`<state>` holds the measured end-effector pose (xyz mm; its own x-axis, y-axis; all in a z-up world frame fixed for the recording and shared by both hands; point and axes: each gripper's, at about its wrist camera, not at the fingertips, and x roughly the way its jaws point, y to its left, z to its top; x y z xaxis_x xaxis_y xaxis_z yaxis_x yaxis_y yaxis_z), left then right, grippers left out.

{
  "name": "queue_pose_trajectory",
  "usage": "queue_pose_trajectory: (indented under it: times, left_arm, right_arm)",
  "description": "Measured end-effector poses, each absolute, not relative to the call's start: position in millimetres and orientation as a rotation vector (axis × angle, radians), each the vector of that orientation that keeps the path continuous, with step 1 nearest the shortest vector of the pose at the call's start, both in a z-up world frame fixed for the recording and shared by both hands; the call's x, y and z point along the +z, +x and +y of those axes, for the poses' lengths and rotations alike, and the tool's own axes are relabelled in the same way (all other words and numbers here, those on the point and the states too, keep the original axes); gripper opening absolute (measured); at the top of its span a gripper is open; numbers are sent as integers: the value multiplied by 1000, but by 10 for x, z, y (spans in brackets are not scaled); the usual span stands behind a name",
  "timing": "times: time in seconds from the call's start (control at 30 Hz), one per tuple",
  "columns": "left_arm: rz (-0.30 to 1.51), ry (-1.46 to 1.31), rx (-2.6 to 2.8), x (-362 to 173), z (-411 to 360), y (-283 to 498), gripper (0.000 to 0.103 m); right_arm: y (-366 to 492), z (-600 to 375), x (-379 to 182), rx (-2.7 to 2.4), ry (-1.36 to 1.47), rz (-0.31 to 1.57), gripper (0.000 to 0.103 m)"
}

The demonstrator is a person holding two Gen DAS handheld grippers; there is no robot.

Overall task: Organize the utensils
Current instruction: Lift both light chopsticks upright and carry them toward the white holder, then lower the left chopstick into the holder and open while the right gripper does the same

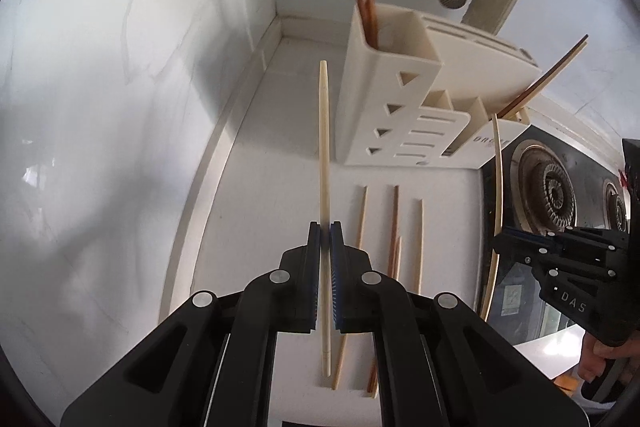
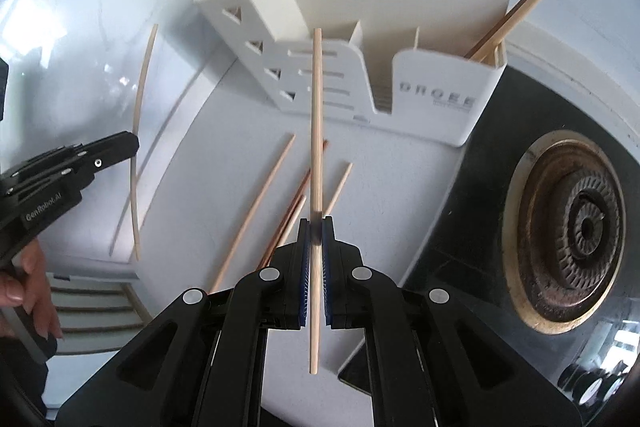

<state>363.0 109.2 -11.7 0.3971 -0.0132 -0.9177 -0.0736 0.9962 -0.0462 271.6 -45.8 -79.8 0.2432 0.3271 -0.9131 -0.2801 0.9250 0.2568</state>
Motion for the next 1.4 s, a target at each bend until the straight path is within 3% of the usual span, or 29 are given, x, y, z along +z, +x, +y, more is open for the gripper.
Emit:
queue_pose_trajectory:
  times: [0.17, 0.8, 1.4]
  left_arm:
    - [1091, -102, 39, 1, 992, 3688, 4]
    - [836, -56, 49, 576, 840, 3925, 4]
    - [609, -96, -17, 827, 876, 4104, 4]
  right_arm:
    - [2726, -549, -560, 432, -31, 1142, 7]
    - [3036, -1079, 27, 375, 120, 797, 6]
    - [3132, -1362, 269, 358, 202, 611, 6]
